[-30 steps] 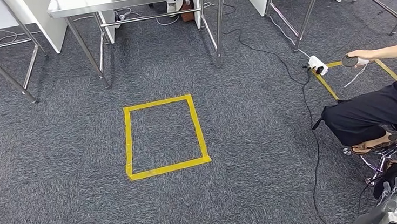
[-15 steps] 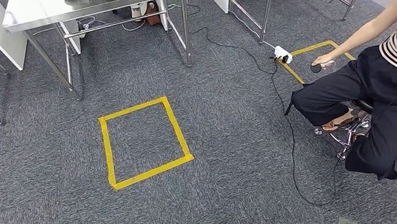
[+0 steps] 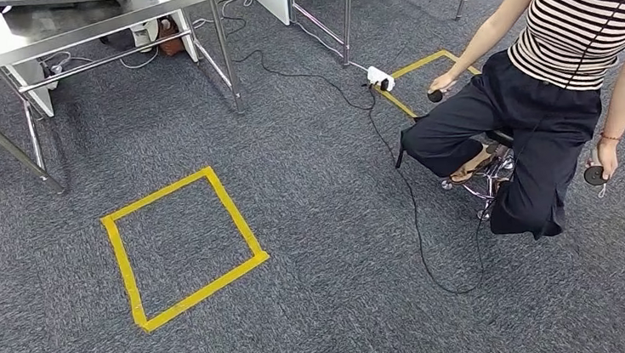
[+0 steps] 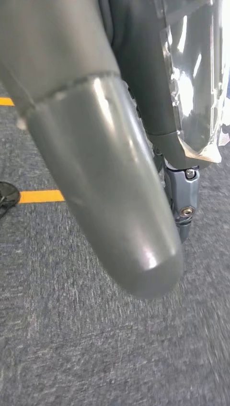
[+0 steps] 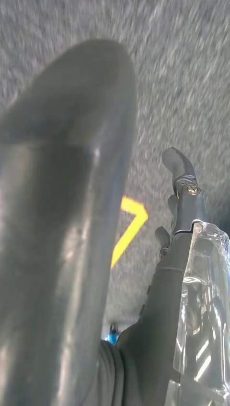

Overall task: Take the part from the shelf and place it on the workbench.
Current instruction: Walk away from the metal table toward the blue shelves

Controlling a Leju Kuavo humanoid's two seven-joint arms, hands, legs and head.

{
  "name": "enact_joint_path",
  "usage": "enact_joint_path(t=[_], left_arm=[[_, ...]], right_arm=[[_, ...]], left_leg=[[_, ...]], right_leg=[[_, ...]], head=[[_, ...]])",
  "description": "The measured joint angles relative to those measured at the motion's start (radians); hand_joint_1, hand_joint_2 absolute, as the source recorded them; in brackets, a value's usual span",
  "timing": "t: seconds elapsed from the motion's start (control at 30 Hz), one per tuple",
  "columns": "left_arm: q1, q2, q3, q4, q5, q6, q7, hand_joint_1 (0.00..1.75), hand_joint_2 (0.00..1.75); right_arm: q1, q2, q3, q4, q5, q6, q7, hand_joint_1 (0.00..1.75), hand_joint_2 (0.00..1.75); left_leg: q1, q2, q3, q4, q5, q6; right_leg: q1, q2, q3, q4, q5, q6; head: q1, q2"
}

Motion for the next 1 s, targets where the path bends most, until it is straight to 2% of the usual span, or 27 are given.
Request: enact_joint_path(t=[0.03, 0.1, 0.13, 0.17, 0.2, 0.23, 0.27, 0.3, 0.33, 0.37, 0.4, 0.43, 0.47, 0.53, 0.57, 0.6, 0.67, 0.7, 0.73, 0.77, 0.8, 0.83, 0.9, 0.93, 0.97, 1.0], left_arm=[[-0.001, 0.0, -0.003, 0.0, -0.003, 0.0, 0.0, 0.0, 0.0], [-0.002, -0.001, -0.011, 0.0, -0.011, 0.001, 0.0, 0.0, 0.0], [-0.001, 0.0, -0.014, 0.0, -0.016, 0.001, -0.001, 0.0, 0.0], [0.001, 0.0, -0.017, 0.0, -0.019, 0.001, -0.001, 0.0, 0.0], [0.002, 0.0, -0.019, 0.0, -0.023, 0.002, -0.001, 0.0, 0.0], [0.002, 0.0, -0.02, 0.0, -0.026, 0.002, 0.0, 0.0, 0.0], [0.002, 0.0, -0.021, 0.0, -0.029, 0.003, 0.001, 0.0, 0.0], [0.002, 0.0, -0.023, 0.0, -0.032, 0.004, 0.003, 0.0, 0.0], [0.001, 0.0, -0.026, 0.0, -0.035, 0.005, 0.005, 0.0, 0.0], [0.0, -0.001, -0.029, 0.0, -0.038, 0.006, 0.007, 0.0, 0.0], [0.0, -0.001, -0.032, 0.0, -0.04, 0.008, 0.009, 0.0, 0.0], [-0.001, -0.001, -0.035, 0.0, -0.041, 0.009, 0.01, 0.0, 0.0], [-0.002, -0.001, -0.038, 0.0, -0.042, 0.011, 0.012, 0.0, 0.0], [-0.006, -0.001, -0.042, 0.0, -0.043, 0.016, 0.016, 0.0, 0.0], [-0.007, -0.002, -0.043, 0.0, -0.044, 0.018, 0.018, 0.0, 0.0], [-0.007, -0.002, -0.044, 0.0, -0.045, 0.019, 0.021, 0.0, 0.0], [-0.005, -0.002, -0.044, 0.0, -0.047, 0.019, 0.028, 0.0, 0.0], [-0.003, -0.001, -0.044, 0.0, -0.047, 0.019, 0.032, 0.0, 0.0], [-0.001, 0.0, -0.044, 0.0, -0.047, 0.019, 0.035, 0.0, 0.0], [0.0, 0.0, -0.044, 0.0, -0.047, 0.018, 0.037, 0.0, 0.0], [0.0, 0.0, -0.044, 0.0, -0.047, 0.018, 0.038, 0.0, 0.0], [0.0, 0.0, -0.044, 0.0, -0.047, 0.019, 0.039, 0.0, 0.0], [0.0, 0.0, -0.044, 0.0, -0.049, 0.02, 0.041, 0.0, 0.0], [0.0, -0.001, -0.044, 0.0, -0.05, 0.021, 0.042, 0.0, 0.0], [-0.001, -0.001, -0.044, 0.0, -0.05, 0.021, 0.043, 0.0, 0.0], [-0.001, -0.002, -0.044, 0.0, -0.051, 0.022, 0.043, 0.0, 0.0]], right_arm=[[0.0, 0.0, 0.0, 0.006, 0.008, 0.0, 0.024, 0.0, 0.0], [0.0, 0.002, 0.002, 0.016, 0.024, 0.001, 0.078, 0.0, 0.0], [-0.001, 0.003, 0.004, 0.019, 0.033, 0.003, 0.101, 0.0, 0.0], [-0.003, 0.006, 0.006, 0.022, 0.039, 0.004, 0.12, 0.0, 0.0], [-0.003, 0.007, 0.009, 0.024, 0.044, 0.004, 0.135, 0.0, 0.0], [-0.003, 0.008, 0.011, 0.025, 0.047, 0.005, 0.145, 0.0, 0.0], [-0.002, 0.009, 0.013, 0.026, 0.049, 0.004, 0.154, 0.0, 0.0], [0.0, 0.01, 0.015, 0.027, 0.051, 0.003, 0.161, 0.0, 0.0], [0.0, 0.011, 0.017, 0.027, 0.053, 0.002, 0.167, 0.0, 0.0], [-0.001, 0.012, 0.018, 0.027, 0.055, 0.0, 0.172, 0.0, 0.0], [-0.003, 0.012, 0.02, 0.027, 0.058, -0.003, 0.175, 0.0, 0.0], [-0.004, 0.014, 0.021, 0.027, 0.059, -0.006, 0.178, 0.0, 0.0], [-0.004, 0.015, 0.022, 0.028, 0.061, -0.009, 0.18, 0.0, 0.0], [-0.002, 0.016, 0.024, 0.03, 0.062, -0.015, 0.184, 0.0, 0.0], [-0.002, 0.017, 0.024, 0.03, 0.063, -0.018, 0.188, 0.0, 0.0], [-0.002, 0.018, 0.025, 0.031, 0.065, -0.02, 0.191, 0.0, 0.0], [-0.002, 0.02, 0.026, 0.031, 0.068, -0.022, 0.196, 0.0, 0.0], [-0.002, 0.021, 0.026, 0.031, 0.069, -0.022, 0.198, 0.0, 0.0], [-0.001, 0.022, 0.027, 0.031, 0.07, -0.022, 0.199, 0.0, 0.0], [0.0, 0.023, 0.027, 0.032, 0.07, -0.022, 0.2, 0.0, 0.0], [0.001, 0.023, 0.027, 0.032, 0.07, -0.022, 0.201, 0.0, 0.0], [0.001, 0.024, 0.027, 0.032, 0.07, -0.022, 0.203, 0.0, 0.0], [-0.003, 0.025, 0.027, 0.032, 0.071, -0.022, 0.208, 0.0, 0.0], [-0.004, 0.025, 0.027, 0.032, 0.071, -0.022, 0.211, 0.0, 0.0], [-0.005, 0.025, 0.027, 0.033, 0.071, -0.022, 0.213, 0.0, 0.0], [-0.005, 0.025, 0.027, 0.033, 0.071, -0.022, 0.215, 0.0, 0.0]], left_leg=[[-0.001, 0.01, -0.001, -0.003, 0.005, 0.008], [0.0, 0.034, -0.005, -0.01, 0.014, 0.026], [-0.001, 0.048, -0.008, -0.011, 0.016, 0.032], [-0.003, 0.062, -0.011, -0.011, 0.017, 0.035], [-0.005, 0.078, -0.014, -0.011, 0.018, 0.036], [-0.007, 0.093, -0.016, -0.011, 0.019, 0.037], [-0.008, 0.106, -0.017, -0.01, 0.019, 0.037], [-0.008, 0.12, -0.016, -0.01, 0.019, 0.037], [-0.009, 0.132, -0.015, -0.01, 0.018, 0.036], [-0.011, 0.143, -0.012, -0.01, 0.017, 0.033], [-0.014, 0.153, -0.01, -0.009, 0.016, 0.028], [-0.016, 0.162, -0.007, -0.008, 0.014, 0.023], [-0.017, 0.171, -0.005, -0.009, 0.013, 0.017], [-0.012, 0.183, 0.0, -0.009, 0.01, 0.004], [-0.009, 0.168, -0.003, 0.002, -0.002, -0.003], [-0.006, 0.141, -0.013, 0.032, -0.026, -0.008], [-0.001, 0.074, -0.061, 0.149, -0.098, -0.015], [0.001, 0.057, -0.091, 0.217, -0.127, -0.018], [0.001, 0.05, -0.112, 0.263, -0.14, -0.019], [0.002, 0.047, -0.118, 0.273, -0.13, -0.02], [0.005, 0.045, -0.106, 0.243, -0.102, -0.021], [0.008, 0.036, -0.078, 0.179, -0.062, -0.022], [0.017, -0.014, -0.026, 0.059, -0.013, -0.023], [0.019, -0.033, -0.013, 0.026, -0.005, -0.023], [0.017, -0.043, -0.011, 0.017, -0.007, -0.02], [0.013, -0.033, -0.012, 0.015, -0.005, -0.015]], right_leg=[[-0.001, -0.009, -0.006, 0.004, -0.001, 0.005], [0.001, -0.058, -0.036, 0.059, -0.032, 0.004], [0.001, -0.088, -0.064, 0.119, -0.064, -0.001], [0.001, -0.105, -0.098, 0.192, -0.098, -0.004], [0.0, -0.11, -0.126, 0.258, -0.125, -0.004], [0.0, -0.112, -0.141, 0.299, -0.139, -0.001], [0.0, -0.114, -0.132, 0.295, -0.136, 0.006], [-0.001, -0.121, -0.098, 0.246, -0.118, 0.013], [0.0, -0.139, -0.05, 0.167, -0.093, 0.019], [0.002, -0.166, -0.005, 0.089, -0.071, 0.02], [0.005, -0.187, 0.027, 0.03, -0.054, 0.018], [0.007, -0.201, 0.041, 0.0, -0.045, 0.013], [0.011, -0.201, 0.04, -0.007, -0.043, 0.008], [0.007, -0.175, 0.038, -0.012, -0.036, -0.005], [0.002, -0.163, 0.04, -0.014, -0.03, -0.013], [-0.002, -0.152, 0.042, -0.017, -0.025, -0.02], [-0.004, -0.128, 0.04, -0.017, -0.018, -0.029], [-0.003, -0.115, 0.037, -0.015, -0.017, -0.03], [-0.002, -0.101, 0.036, -0.013, -0.017, -0.031], [-0.002, -0.086, 0.035, -0.011, -0.017, -0.03], [-0.002, -0.071, 0.034, -0.008, -0.017, -0.03], [-0.003, -0.057, 0.034, -0.004, -0.018, -0.03], [0.0, -0.03, 0.027, 0.005, -0.019, -0.023], [0.002, -0.019, 0.02, 0.008, -0.018, -0.017], [0.003, -0.007, 0.012, 0.009, -0.015, -0.008], [0.003, 0.004, 0.005, 0.007, -0.012, 0.0]], head=[[0.0, 0.0], [0.006, 0.0], [0.008, 0.0], [0.012, 0.0], [0.012, 0.0], [0.012, 0.0], [0.012, 0.0], [0.013, 0.0], [0.013, 0.0], [0.012, 0.0], [0.011, 0.0], [0.01, 0.0], [0.009, 0.0], [0.008, 0.0], [0.006, 0.0], [0.004, 0.0], [-0.001, 0.0], [-0.002, 0.0], [-0.002, 0.0], [-0.003, 0.0], [-0.003, 0.0], [-0.003, 0.0], [-0.002, 0.0], [-0.002, 0.0], [-0.002, 0.0], [-0.002, 0.0]])
